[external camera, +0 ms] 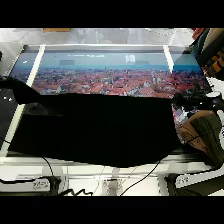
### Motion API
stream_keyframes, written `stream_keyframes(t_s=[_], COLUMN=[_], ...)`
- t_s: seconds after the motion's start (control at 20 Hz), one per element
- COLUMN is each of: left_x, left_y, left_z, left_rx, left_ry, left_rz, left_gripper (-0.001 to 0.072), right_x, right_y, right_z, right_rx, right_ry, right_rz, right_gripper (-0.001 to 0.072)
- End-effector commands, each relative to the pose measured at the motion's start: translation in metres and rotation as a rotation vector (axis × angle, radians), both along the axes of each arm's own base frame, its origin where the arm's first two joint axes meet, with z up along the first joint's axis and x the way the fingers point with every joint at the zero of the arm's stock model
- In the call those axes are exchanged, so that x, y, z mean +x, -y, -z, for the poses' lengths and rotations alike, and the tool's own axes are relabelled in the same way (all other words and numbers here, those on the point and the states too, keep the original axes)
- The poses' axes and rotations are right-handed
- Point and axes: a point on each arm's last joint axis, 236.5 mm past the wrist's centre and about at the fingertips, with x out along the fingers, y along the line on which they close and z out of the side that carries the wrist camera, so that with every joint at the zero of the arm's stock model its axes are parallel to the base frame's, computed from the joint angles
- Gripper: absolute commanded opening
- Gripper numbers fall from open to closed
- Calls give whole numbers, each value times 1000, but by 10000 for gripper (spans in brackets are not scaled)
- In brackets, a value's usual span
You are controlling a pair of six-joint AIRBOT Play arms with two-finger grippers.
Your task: Fold the clothes and pants, and hang the long-sleeved shirts on hangers.
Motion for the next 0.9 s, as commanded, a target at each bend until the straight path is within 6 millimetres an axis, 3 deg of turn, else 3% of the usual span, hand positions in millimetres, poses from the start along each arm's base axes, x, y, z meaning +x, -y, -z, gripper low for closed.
stream_keyframes(t_s=[0.0,0.2,0.25,0.3,0.35,0.55,0.65,0.75,0.85], left_x=[41,62,61,58,51,-2,-35,-63,-75], left_y=[27,56,57,58,55,43,41,38,27], left_z=[-49,-109,-109,-97,-73,79,145,187,203], left_rx=[50,115,112,95,68,-118,-206,-250,-211], left_ry=[237,467,460,408,318,-214,-440,-602,-670], left_rz=[46,86,88,94,92,70,56,45,38], left_gripper=[11,10,11,10,11,11,11,12,12], right_x=[32,43,43,42,41,39,39,39,39], right_y=[17,23,23,24,26,30,30,30,31], right_z=[-40,-59,-59,-58,-56,-52,-52,-52,-52], right_rx=[-51,-62,-67,-72,-86,-115,-115,-115,-117], right_ry=[118,156,157,155,149,136,136,136,137], right_rz=[32,47,49,48,46,39,39,39,40], right_gripper=[22,23,22,22,22,23,23,23,23])
